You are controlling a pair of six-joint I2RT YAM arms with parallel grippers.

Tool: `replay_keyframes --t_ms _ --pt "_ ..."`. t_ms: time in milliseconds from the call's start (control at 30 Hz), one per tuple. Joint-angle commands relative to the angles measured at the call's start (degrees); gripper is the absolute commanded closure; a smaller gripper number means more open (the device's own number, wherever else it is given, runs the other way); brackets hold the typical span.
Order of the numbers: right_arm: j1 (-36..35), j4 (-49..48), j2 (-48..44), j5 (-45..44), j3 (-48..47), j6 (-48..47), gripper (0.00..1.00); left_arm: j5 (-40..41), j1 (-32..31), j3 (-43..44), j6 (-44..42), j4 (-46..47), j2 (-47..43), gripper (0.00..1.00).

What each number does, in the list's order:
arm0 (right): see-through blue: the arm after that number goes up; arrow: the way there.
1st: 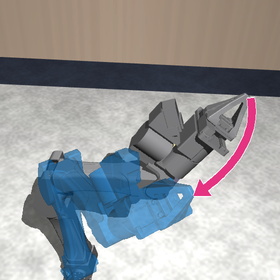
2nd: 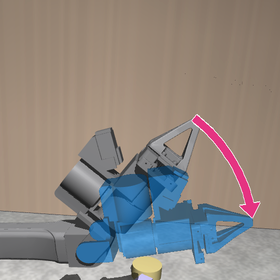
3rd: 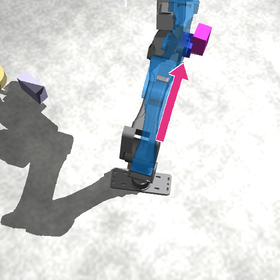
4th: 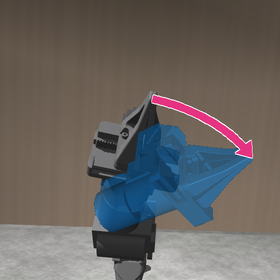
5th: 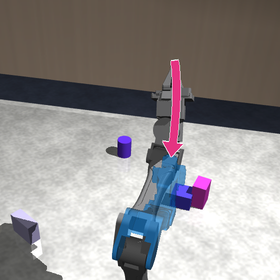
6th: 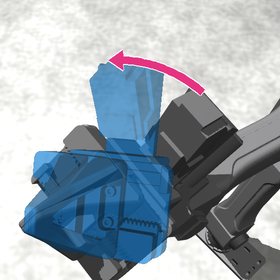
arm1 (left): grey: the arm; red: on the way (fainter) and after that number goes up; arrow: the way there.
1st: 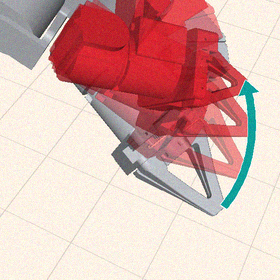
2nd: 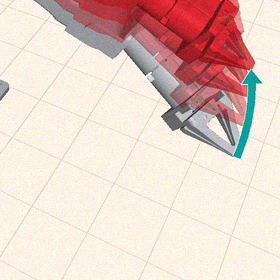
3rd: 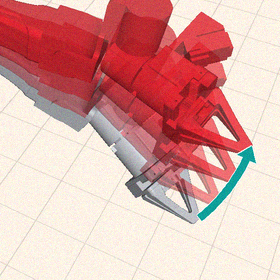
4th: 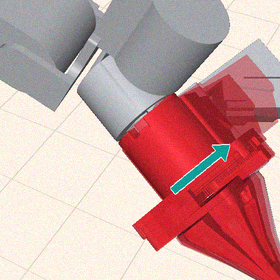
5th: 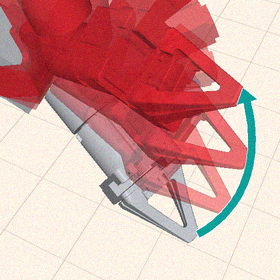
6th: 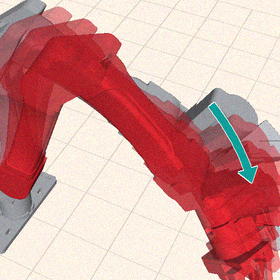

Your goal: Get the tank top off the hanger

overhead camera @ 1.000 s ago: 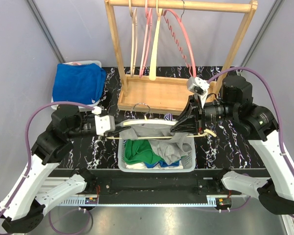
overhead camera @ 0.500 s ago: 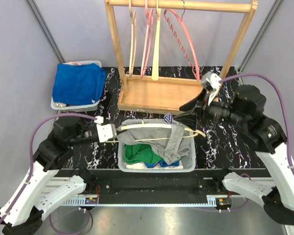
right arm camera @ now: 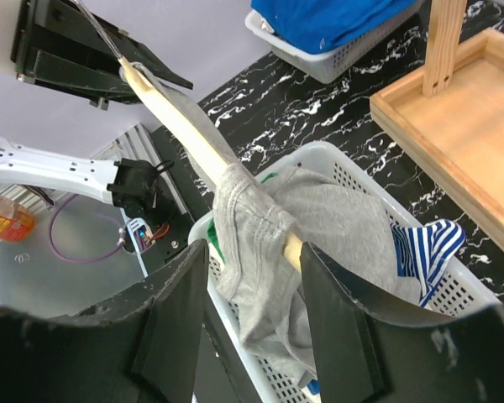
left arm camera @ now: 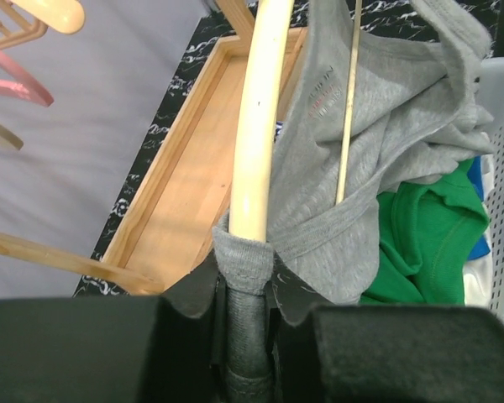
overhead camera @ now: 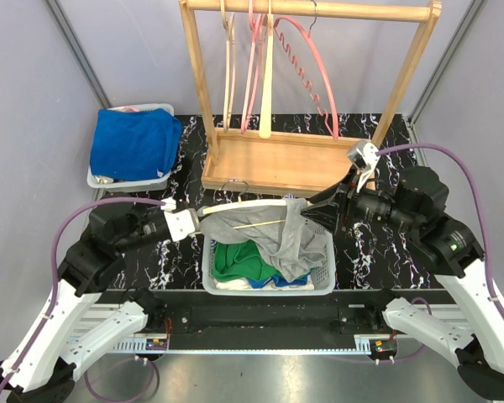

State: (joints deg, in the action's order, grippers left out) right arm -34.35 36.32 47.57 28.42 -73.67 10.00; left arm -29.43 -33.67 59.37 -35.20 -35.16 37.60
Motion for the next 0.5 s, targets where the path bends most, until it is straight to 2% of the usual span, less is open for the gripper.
replay_keyframes --t_ms 0,333,467 --pt "-0.02 -5.46 0.15 1.54 2.39 2.39 0.44 0.43 0.8 0.21 1.63 7.56 0.01 1.0" --pt "-0.02 -2.65 -5.03 -0.04 2.74 3.44 0.45 2.0 2.12 -2.33 0.66 7.65 -1.3 1.0" --pt "-0.02 -3.27 -7.14 2.07 5.46 5.03 0.44 1.92 2.64 -3.74 0.75 8.17 -1.83 1.0"
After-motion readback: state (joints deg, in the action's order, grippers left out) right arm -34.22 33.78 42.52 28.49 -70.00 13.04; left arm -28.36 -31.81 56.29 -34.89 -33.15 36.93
